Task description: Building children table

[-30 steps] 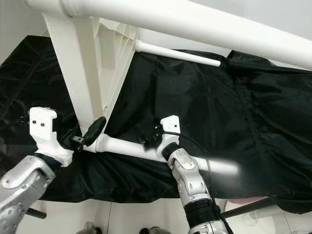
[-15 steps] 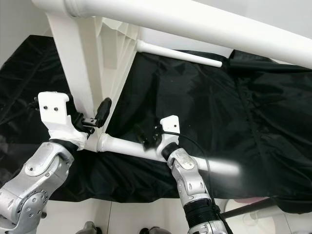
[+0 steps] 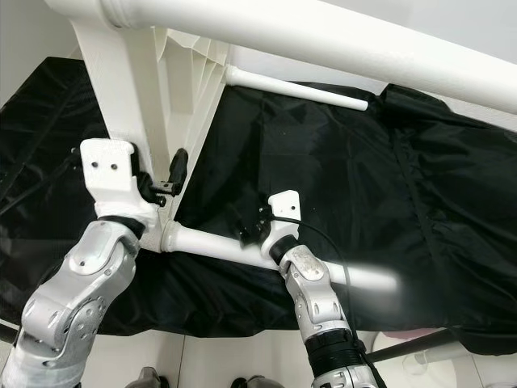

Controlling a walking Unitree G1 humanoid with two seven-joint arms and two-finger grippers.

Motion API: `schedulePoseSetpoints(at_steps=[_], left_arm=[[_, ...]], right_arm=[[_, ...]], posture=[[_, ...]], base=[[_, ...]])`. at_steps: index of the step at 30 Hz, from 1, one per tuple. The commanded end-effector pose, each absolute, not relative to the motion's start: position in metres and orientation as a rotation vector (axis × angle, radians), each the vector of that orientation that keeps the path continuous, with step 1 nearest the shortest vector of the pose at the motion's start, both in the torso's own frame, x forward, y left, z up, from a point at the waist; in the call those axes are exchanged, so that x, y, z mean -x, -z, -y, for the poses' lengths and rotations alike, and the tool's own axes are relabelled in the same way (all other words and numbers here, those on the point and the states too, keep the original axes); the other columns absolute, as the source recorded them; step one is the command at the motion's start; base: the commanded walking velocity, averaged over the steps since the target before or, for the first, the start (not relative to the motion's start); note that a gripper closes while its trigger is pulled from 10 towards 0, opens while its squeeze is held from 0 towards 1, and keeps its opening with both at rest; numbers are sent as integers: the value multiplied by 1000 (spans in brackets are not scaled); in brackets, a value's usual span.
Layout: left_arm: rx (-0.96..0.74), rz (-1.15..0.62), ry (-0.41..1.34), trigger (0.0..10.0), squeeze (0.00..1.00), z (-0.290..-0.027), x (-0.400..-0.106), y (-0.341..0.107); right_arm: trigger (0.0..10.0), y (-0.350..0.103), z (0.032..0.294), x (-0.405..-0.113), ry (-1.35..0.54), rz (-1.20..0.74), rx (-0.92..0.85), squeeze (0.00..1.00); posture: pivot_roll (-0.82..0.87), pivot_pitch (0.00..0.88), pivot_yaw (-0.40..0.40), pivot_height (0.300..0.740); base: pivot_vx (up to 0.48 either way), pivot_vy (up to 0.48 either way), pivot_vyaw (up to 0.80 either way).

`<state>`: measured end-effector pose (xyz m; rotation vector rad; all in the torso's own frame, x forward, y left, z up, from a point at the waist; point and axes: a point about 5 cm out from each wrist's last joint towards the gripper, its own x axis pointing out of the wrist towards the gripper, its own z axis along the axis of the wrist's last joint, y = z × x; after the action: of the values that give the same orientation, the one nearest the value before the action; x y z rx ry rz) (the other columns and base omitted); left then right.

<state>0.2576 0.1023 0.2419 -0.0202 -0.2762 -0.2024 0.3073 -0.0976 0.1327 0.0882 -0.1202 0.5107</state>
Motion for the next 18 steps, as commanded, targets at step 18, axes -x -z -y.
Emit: schedulePoseSetpoints(at_steps=[18], left_arm=[[-141,461,320,10000,0,-99,-255,-245]], right_arm=[[10000,-122,100,-306,-480,80,-97,0]], posture=[[52,127,-84,740]], base=[[0,0,0]])
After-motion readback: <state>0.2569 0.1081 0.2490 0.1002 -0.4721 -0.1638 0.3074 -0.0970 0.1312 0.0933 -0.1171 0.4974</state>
